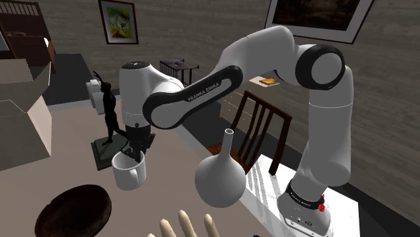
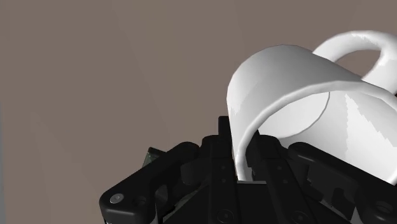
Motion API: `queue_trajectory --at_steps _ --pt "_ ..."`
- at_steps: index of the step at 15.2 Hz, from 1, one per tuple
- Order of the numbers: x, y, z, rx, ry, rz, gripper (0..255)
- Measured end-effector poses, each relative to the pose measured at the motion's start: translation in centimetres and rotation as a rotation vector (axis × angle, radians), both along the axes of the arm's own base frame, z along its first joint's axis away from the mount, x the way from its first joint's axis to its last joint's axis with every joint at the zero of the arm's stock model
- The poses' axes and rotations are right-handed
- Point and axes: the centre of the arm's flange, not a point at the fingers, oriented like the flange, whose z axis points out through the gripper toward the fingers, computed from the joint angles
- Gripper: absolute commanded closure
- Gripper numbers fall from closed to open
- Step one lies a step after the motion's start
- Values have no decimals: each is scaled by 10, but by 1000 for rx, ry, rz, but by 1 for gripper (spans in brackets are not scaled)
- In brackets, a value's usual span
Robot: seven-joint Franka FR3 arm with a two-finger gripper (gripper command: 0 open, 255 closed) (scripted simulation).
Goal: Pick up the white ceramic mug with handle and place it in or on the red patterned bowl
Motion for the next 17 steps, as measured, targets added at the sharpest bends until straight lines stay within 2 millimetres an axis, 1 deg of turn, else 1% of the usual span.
queue_trajectory --at_steps 17 --pt "0 1 91 0 0 0 255"
